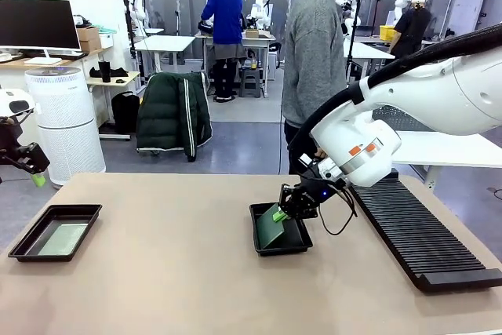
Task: Inspect and transfer BCBs to ESD trays.
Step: Pick up the Blank PCB from the PCB Rack and place it in the right ESD tray.
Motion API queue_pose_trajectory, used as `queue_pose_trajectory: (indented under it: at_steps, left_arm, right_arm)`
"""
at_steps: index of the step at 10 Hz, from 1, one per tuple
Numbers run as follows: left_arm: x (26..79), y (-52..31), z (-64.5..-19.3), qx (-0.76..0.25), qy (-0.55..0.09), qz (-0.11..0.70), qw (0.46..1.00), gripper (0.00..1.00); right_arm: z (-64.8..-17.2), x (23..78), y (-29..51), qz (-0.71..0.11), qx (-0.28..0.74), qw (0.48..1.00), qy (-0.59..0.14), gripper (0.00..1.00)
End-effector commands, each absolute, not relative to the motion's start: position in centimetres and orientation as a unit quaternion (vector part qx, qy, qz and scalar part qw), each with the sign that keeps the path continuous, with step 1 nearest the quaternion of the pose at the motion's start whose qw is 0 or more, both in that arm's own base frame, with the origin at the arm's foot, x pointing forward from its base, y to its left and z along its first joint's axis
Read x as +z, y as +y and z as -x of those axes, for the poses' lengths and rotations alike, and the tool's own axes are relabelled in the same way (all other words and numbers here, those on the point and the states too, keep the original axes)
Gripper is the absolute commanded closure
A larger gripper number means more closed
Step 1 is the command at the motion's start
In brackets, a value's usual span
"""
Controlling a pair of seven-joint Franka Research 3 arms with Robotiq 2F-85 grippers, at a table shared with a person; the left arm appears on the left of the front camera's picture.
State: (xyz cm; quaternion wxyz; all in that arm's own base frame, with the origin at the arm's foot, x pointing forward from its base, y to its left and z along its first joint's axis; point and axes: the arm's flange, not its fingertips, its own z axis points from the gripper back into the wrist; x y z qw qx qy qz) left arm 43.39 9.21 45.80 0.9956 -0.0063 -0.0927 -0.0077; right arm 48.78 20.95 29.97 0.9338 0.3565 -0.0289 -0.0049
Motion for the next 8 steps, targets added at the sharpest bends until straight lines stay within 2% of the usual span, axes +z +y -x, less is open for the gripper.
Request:
queue_pose_trajectory:
  at_steps: [1,2,5,6,7,8]
  left_arm:
    - [45.5,9.3,-43.3,-0.006,-0.099,0.005,0.995,0.00]
    - [45.5,9.3,-43.3,-0.006,-0.099,0.005,0.995,0.00]
    - [45.5,9.3,-43.3,-0.006,-0.099,0.005,0.995,0.00]
    - [45.5,9.3,-43.3,-0.006,-0.099,0.005,0.995,0.00]
    - [45.5,9.3,-43.3,-0.006,-0.099,0.005,0.995,0.00]
    - [45.5,9.3,-43.3,-0.006,-0.099,0.005,0.995,0.00]
  right_arm:
    - [-48.7,30.1,20.8,-0.352,-0.007,0.936,-0.026,0.98]
    - [-48.8,30.0,20.7,-0.352,-0.006,0.936,-0.024,0.98]
    - [-48.5,30.1,20.0,-0.343,-0.015,0.939,-0.024,0.82]
    - [-48.4,30.1,19.8,-0.342,-0.015,0.939,-0.027,0.86]
    - [-48.4,29.9,19.7,-0.343,-0.015,0.939,-0.027,0.74]
    - [-48.4,29.7,19.6,-0.340,-0.015,0.940,-0.028,0.77]
